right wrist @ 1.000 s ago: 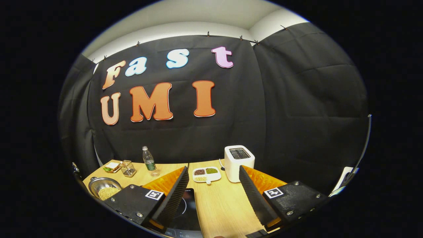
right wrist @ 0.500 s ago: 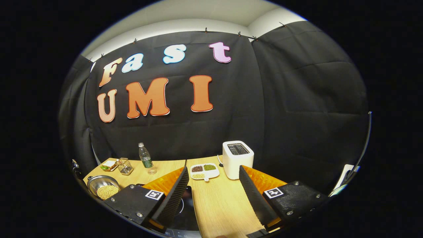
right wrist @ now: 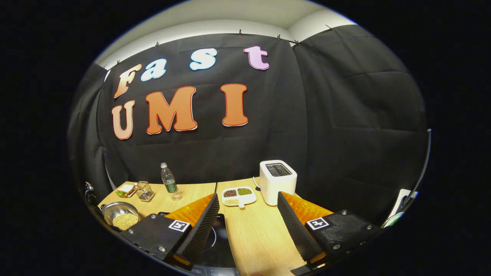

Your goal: First push the handle of the pot to place it horizontally, then grasp the pot with both hands and set it on the induction cooktop.

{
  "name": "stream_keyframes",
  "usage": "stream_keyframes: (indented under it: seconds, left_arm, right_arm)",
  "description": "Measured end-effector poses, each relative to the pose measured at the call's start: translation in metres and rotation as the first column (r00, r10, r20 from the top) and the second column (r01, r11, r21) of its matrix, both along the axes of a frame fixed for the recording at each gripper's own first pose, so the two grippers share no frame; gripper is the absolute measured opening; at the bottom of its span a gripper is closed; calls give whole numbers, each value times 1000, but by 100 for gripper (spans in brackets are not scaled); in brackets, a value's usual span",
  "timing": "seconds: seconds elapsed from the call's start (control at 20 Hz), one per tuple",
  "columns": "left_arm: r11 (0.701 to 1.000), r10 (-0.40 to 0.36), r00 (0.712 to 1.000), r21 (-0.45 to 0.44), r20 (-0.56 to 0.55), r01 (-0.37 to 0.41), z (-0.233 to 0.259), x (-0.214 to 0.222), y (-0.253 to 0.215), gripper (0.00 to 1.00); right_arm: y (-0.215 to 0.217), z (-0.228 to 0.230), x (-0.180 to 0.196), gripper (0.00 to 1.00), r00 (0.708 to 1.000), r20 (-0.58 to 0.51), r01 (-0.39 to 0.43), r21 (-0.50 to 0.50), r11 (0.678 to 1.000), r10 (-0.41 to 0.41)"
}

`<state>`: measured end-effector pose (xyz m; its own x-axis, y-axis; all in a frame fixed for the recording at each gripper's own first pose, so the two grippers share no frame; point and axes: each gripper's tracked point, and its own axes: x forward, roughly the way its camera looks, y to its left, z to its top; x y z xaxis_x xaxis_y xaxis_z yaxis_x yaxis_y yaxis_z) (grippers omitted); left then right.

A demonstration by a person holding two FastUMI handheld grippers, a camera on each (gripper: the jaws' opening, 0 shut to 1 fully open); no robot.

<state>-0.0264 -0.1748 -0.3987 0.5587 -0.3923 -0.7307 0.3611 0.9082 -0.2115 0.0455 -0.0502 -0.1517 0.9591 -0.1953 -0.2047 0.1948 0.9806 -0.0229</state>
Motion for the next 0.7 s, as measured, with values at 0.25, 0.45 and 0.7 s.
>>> stream_keyframes:
  seconds: [0.25, 0.45, 0.7]
  left_arm:
    - [998, 19, 1000, -58, 0, -19, 16, -5, 6, 4]
    - [996, -2, 996, -91, 89, 10, 52, -8, 24, 4]
    - [995, 73, 972, -82, 223, -56, 92, 15, 100, 5]
  right_arm:
    - [33, 3, -2, 95, 1000, 7, -27, 2, 1000, 27]
    - [71, 0, -5, 95, 998, -5, -58, 3, 998, 58]
    - [122, -11, -7, 100, 995, -19, -95, 9, 995, 95]
